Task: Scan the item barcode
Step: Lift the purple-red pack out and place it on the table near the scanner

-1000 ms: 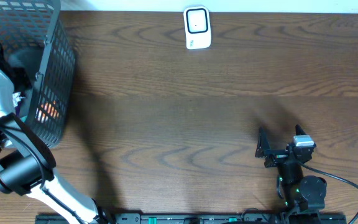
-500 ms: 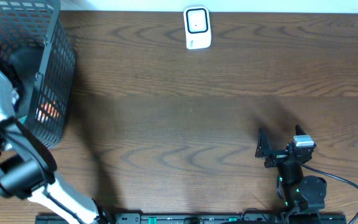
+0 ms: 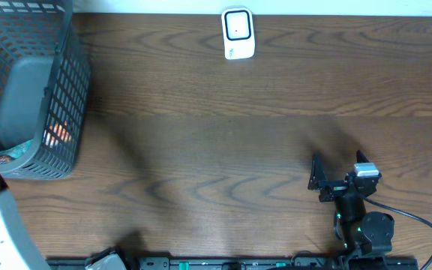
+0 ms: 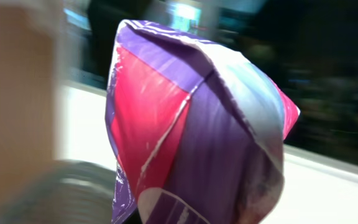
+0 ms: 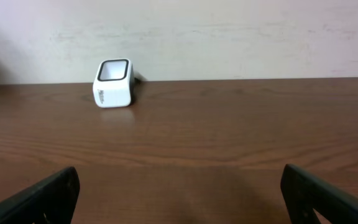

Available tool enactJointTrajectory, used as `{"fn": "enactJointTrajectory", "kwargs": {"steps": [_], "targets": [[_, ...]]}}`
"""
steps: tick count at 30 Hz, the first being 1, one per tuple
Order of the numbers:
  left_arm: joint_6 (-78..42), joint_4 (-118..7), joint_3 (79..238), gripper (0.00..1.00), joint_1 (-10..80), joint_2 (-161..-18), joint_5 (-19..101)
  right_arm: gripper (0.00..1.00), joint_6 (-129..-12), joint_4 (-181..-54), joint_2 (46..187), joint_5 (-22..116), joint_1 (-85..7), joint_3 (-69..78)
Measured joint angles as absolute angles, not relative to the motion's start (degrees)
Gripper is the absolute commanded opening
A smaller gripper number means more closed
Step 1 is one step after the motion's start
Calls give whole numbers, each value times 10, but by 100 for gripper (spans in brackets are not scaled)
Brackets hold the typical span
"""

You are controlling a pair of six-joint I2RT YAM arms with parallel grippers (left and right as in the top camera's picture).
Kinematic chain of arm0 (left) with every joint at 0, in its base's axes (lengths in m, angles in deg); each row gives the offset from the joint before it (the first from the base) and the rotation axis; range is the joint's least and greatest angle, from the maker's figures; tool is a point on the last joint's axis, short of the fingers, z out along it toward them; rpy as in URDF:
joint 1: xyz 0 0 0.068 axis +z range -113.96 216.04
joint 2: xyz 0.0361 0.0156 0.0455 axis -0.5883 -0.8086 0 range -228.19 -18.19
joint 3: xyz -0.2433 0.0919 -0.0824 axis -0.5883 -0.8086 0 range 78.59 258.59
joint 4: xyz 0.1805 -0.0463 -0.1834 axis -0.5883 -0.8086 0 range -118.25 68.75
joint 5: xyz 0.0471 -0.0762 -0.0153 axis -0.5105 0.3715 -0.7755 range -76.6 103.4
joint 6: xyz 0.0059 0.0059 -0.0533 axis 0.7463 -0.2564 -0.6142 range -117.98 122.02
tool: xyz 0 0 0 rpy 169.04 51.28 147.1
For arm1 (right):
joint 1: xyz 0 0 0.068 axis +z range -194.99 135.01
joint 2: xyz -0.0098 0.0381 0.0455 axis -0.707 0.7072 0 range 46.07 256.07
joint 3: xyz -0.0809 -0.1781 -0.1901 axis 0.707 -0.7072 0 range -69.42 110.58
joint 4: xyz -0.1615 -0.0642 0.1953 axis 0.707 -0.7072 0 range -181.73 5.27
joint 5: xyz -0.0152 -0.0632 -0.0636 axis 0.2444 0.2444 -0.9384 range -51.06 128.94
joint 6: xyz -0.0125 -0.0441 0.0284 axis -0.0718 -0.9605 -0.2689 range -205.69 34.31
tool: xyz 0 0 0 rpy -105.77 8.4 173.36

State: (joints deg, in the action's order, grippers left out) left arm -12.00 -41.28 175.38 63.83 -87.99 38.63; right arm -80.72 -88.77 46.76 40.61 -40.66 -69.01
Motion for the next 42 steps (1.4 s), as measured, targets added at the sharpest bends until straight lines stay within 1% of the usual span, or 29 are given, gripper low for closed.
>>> {"fn": "enactJointTrajectory", "kwargs": {"steps": [3,8,11,17,23,24,25,26,27,29,33,36,39,42], "targets": [[-197,-455,1753,7,585,-891,433,99,-807,-888,468,406,-407,-690],[-281,-542,1732,7,477,-952,452,99,-807,-888,468,406,-407,-690],[-303,-593,1726,7,405,-1005,446,99,-807,-888,468,406,-407,-690],[-319,-617,1725,7,283,-1134,435,99,-807,-888,468,406,-407,-690],[-340,-619,1724,8,213,-1260,434,99,-807,-888,468,406,-407,-690],[-343,-616,1724,15,205,-1279,433,99,-807,-888,468,406,-407,-690],[-345,-613,1724,28,199,-1294,432,99,-807,-888,468,406,-407,-690],[-346,-608,1724,80,194,-1308,432,99,-807,-888,468,406,-407,-690],[-348,-604,1724,98,190,-1320,432,99,-807,-888,468,406,-407,-690],[-348,-596,1723,98,185,-1335,436,99,-807,-888,468,406,-407,-690],[-305,-588,1727,98,191,-1336,451,99,-807,-888,468,406,-407,-690],[-267,-589,1759,98,205,-1329,456,99,-807,-888,468,406,-407,-690],[-222,-589,1808,98,237,-1298,455,99,-807,-888,468,406,-407,-690],[-173,-586,1855,98,292,-1235,425,99,-807,-888,468,406,-407,-690]]}}
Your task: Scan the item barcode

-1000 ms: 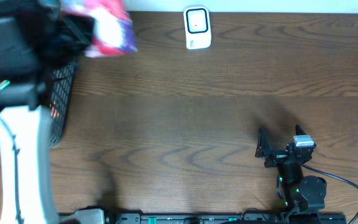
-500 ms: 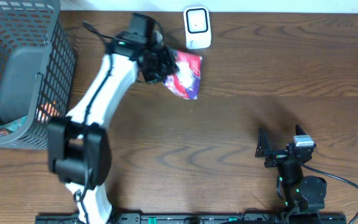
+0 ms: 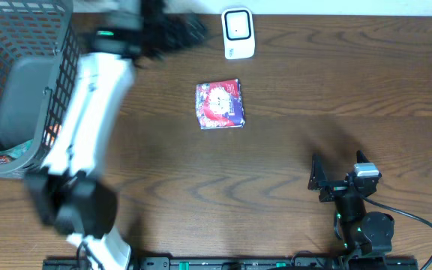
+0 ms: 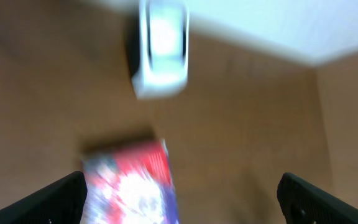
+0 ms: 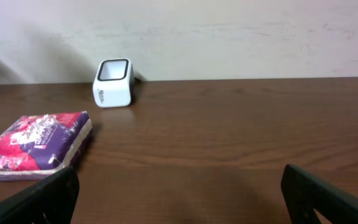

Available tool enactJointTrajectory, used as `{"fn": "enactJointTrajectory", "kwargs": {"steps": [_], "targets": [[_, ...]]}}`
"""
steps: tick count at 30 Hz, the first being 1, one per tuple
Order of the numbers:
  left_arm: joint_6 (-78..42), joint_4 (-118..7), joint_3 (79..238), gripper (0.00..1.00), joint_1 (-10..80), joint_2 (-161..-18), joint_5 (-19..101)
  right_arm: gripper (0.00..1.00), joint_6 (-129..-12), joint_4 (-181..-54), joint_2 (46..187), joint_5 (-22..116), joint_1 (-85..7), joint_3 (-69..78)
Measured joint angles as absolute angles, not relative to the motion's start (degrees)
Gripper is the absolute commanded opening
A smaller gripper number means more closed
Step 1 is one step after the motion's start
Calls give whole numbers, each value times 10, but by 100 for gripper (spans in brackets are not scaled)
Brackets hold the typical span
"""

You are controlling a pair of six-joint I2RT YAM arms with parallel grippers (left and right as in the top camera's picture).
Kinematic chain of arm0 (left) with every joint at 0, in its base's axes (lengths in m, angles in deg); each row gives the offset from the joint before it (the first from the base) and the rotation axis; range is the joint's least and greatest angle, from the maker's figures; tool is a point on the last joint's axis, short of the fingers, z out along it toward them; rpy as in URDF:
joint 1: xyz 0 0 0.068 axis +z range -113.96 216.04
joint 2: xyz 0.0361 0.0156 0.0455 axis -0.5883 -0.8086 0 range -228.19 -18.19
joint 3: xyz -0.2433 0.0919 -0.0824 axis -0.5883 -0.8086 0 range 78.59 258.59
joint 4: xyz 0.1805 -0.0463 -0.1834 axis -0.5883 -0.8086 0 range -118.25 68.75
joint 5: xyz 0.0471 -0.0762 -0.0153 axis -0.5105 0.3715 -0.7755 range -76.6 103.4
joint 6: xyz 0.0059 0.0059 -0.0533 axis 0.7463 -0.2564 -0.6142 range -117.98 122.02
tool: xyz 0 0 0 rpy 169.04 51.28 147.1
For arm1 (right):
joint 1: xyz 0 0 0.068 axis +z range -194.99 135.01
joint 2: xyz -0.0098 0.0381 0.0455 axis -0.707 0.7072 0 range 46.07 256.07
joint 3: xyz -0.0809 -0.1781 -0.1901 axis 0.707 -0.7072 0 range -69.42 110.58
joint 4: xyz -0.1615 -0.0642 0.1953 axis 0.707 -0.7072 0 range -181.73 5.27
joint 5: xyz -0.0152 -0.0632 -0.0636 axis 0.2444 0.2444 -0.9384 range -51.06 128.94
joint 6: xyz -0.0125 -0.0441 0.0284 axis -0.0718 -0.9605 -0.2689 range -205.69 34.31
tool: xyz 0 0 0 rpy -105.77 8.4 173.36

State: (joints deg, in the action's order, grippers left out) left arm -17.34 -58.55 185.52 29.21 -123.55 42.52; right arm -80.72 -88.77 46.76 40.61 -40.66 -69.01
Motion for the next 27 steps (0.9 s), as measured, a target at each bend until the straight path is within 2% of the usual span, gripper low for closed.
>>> {"fn": "enactJointTrajectory", "kwargs": {"steps": [7,15,20,27], "targets": [[-98,-595,1896,98,499,-1089,265,99,-807,-888,468,406,-407,-690],[-133,-752,1894,98,712,-1131,216,99,-807,-888,468,406,-407,-690],[-162,-816,1888,98,755,-1200,269,99,-807,-888,468,406,-407,-690],[-275,-866,1883,98,730,-1280,272,99,-807,-888,468,406,-407,-690]]}}
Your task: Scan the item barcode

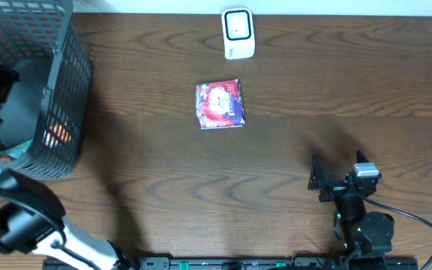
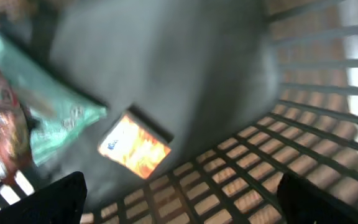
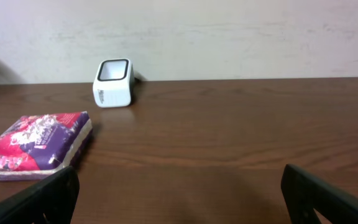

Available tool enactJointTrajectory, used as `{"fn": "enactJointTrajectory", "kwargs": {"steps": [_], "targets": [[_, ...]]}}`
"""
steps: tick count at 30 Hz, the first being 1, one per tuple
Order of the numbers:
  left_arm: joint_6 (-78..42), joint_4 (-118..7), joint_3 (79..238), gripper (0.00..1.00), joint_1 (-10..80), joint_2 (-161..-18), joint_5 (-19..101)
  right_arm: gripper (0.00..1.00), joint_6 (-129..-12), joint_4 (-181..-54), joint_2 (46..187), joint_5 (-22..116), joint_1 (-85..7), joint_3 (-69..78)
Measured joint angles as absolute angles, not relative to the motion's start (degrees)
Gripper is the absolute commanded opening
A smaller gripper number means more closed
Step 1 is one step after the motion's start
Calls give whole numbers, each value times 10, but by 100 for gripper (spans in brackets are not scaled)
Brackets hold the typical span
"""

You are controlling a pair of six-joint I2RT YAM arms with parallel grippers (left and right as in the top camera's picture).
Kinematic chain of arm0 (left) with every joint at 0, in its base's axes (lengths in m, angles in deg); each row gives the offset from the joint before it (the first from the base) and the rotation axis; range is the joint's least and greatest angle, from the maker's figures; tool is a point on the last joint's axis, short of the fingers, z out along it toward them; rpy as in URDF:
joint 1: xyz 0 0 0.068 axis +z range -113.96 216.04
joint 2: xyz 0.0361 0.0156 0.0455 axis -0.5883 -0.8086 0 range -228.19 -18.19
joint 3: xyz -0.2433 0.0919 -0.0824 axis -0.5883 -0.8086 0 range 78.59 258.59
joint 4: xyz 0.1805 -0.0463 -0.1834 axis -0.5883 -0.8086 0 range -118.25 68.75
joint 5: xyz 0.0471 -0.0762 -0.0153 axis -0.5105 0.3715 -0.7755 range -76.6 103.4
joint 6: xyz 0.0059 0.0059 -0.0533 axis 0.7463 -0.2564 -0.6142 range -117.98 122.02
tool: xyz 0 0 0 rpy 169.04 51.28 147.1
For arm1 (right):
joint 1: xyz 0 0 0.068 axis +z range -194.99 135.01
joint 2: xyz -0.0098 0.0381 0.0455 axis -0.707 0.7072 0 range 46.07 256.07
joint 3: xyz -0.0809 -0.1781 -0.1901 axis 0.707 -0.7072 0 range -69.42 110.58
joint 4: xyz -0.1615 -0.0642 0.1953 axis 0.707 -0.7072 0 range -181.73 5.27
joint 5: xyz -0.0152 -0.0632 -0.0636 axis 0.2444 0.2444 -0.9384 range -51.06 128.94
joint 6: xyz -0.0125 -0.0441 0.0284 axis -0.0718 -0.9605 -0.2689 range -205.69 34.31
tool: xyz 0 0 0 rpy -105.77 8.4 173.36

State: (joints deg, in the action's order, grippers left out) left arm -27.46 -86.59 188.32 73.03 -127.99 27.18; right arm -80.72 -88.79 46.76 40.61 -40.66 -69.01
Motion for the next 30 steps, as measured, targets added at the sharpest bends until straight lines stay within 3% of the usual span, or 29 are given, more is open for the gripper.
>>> {"fn": "enactJointTrajectory", "kwargs": {"steps": [14,24,25,27,28,29,30], "targets": [[-521,-854,1813,98,642,-1395,160,99,-807,-888,468,406,-407,-690],[-566,-829,1792,99,645,-1419,121,99,-807,-888,468,406,-407,-690],[-567,-827,1784,93,644,-1419,119,99,-807,-888,468,406,-407,-690],[-576,-820,1766,69,643,-1420,117,99,-807,-888,468,406,-407,-690],[-579,-816,1759,49,642,-1421,117,99,-807,-888,468,406,-407,-690],[-580,-812,1756,38,642,-1422,118,99,-807,-888,468,406,-407,-690],[-579,-809,1756,20,641,-1422,116,99,-807,-888,468,406,-407,-690]]}}
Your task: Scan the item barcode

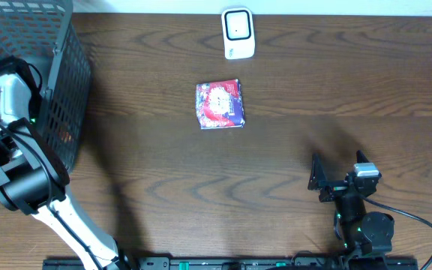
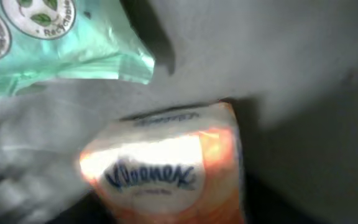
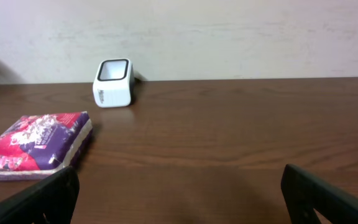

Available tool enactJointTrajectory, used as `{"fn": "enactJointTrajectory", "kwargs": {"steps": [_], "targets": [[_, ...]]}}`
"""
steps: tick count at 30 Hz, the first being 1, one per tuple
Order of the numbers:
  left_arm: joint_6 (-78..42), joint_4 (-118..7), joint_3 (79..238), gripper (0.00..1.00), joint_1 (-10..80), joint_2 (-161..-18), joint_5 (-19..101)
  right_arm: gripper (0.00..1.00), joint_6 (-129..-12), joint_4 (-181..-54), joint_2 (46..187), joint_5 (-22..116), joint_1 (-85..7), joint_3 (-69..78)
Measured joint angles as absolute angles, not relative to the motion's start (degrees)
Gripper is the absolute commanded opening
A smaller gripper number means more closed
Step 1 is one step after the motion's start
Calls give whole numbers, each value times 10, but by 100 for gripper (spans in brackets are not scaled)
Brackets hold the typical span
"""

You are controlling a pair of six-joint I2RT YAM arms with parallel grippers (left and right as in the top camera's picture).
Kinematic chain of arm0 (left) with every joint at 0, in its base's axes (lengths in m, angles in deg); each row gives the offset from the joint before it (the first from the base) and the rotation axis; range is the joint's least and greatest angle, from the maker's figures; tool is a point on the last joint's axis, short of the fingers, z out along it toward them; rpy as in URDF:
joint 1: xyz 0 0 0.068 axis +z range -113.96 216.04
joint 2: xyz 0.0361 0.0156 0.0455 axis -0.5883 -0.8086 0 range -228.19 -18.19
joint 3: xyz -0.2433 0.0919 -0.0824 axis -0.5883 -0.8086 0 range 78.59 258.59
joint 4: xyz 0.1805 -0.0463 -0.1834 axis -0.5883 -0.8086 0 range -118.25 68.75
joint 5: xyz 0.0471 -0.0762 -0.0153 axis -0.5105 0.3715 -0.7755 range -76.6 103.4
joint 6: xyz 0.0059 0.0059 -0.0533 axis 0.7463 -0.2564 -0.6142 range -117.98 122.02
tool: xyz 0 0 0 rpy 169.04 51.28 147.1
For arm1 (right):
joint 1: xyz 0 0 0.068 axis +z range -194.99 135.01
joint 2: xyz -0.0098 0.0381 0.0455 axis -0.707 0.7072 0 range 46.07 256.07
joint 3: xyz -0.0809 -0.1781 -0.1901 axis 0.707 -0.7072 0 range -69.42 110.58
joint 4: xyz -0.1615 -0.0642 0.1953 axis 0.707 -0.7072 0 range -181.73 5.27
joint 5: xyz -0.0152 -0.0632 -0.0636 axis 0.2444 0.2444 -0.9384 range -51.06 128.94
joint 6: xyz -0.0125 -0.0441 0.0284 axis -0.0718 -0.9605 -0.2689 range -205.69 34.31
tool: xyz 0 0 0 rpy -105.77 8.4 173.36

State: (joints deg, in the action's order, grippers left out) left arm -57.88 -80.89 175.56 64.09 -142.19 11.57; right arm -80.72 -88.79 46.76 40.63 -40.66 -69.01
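Note:
An orange-and-white Kleenex pack (image 2: 166, 168) fills the lower middle of the left wrist view, lying on the grey floor of the basket (image 1: 66, 82). My left arm (image 1: 10, 97) reaches down into that basket; its fingers do not show clearly, so contact with the pack is unclear. A red-and-purple pack (image 1: 220, 105) lies flat on the table, a little in front of the white scanner (image 1: 238, 34). My right gripper (image 1: 336, 174) rests open at the near right, facing the scanner (image 3: 112, 83) and the pack (image 3: 36, 146).
A green packet (image 2: 48, 43) lies in the basket just beyond the Kleenex pack. The dark wire basket stands at the table's far left corner. The wall runs right behind the scanner.
The left wrist camera was high over the basket's inside with the orange pack small below. Now the pack is very close and fills the view. The right arm and the red-purple pack are unchanged.
First my left gripper held the red-and-purple pack off the table. Then that pack lay on the table before the scanner, with the left gripper open above it. Later the left arm was over the basket, open. Now it is down at the Kleenex pack.

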Motion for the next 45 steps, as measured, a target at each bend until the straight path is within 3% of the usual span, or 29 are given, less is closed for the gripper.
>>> {"fn": "enactJointTrajectory", "kwargs": {"steps": [1,11,18,21,26,33,39,44,45], "targets": [[-580,-808,1755,7,641,-1422,115,99,-807,-888,468,406,-407,-690],[-531,-801,1829,7,664,-1409,133,99,-807,-888,468,406,-407,-690],[-431,-709,1928,7,676,-1224,153,99,-807,-888,468,406,-407,-690],[-350,-712,1950,7,638,-1121,187,99,-807,-888,468,406,-407,-690],[-194,-794,1964,7,477,-1035,265,99,-807,-887,468,406,-407,-690],[-44,-819,1891,7,294,-1125,281,99,-807,-888,468,406,-407,-690],[-19,-826,1831,8,221,-1242,267,99,-807,-888,468,406,-407,-690],[-12,-825,1830,17,203,-1329,266,99,-807,-888,468,406,-407,-690],[-12,-825,1830,30,202,-1344,265,99,-807,-888,468,406,-406,-690]]}}
